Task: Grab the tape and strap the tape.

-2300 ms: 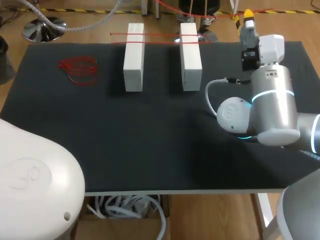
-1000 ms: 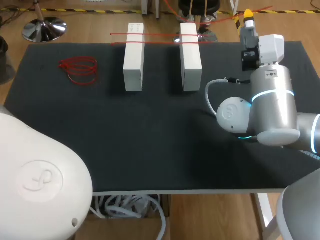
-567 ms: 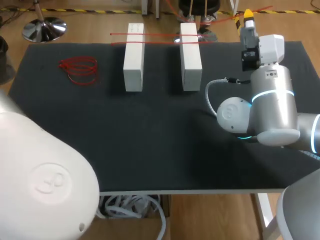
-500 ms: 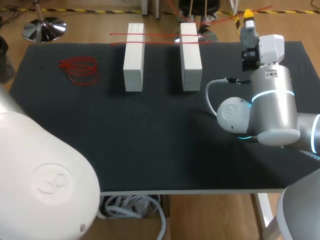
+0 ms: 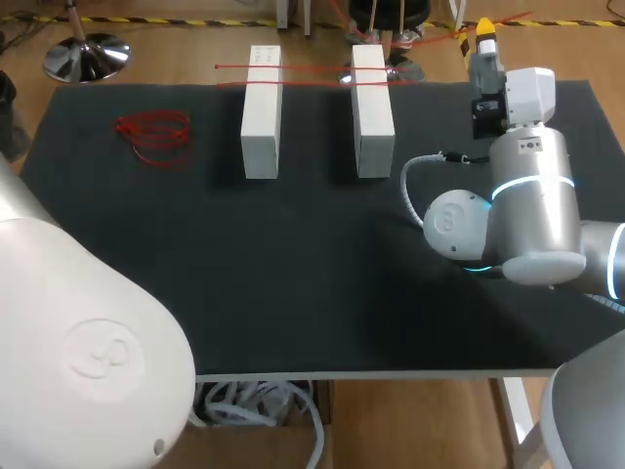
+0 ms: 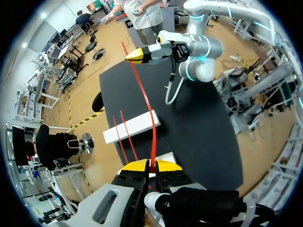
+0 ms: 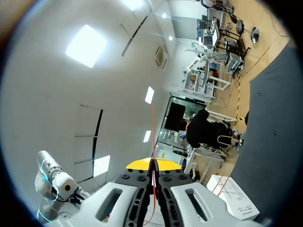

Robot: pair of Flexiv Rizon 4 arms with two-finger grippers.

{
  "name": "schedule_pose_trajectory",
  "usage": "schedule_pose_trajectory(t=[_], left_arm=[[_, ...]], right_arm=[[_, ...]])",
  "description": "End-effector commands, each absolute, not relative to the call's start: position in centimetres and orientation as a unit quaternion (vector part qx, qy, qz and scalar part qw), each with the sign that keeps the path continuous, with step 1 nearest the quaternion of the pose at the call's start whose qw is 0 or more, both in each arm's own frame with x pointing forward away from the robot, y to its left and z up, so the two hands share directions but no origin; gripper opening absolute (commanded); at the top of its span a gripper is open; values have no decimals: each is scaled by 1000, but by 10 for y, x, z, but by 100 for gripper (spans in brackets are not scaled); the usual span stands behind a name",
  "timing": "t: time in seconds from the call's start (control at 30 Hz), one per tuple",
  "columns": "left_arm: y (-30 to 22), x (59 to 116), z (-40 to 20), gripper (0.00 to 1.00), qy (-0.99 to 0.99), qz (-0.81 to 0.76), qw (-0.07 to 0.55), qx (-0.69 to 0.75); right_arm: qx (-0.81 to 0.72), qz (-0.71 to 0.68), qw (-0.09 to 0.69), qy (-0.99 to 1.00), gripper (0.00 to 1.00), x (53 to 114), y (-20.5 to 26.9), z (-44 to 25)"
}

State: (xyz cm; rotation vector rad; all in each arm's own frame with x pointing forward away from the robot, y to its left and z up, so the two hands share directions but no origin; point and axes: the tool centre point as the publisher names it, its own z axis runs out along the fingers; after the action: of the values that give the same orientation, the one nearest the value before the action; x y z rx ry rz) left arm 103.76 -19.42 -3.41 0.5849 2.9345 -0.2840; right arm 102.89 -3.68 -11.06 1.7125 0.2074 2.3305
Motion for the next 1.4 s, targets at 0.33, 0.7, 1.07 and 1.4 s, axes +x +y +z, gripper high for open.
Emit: schedule_pose_trajectory(t=[0.33, 0.7, 1.07, 1.4], left_arm=[[-195, 1038, -33, 0, 974, -92, 67, 194], [-189, 1039, -51, 0, 973, -13, -53, 223], [-191, 1037, -47, 0, 970, 18, -95, 225], [-191, 1028, -43, 0, 986, 65, -100, 119]], right_arm=[[588, 796, 122, 70, 0, 1029, -36, -109], [588, 796, 122, 70, 0, 1029, -36, -109], [588, 796, 122, 70, 0, 1029, -36, -109], [588, 796, 122, 70, 0, 1029, -36, -109]])
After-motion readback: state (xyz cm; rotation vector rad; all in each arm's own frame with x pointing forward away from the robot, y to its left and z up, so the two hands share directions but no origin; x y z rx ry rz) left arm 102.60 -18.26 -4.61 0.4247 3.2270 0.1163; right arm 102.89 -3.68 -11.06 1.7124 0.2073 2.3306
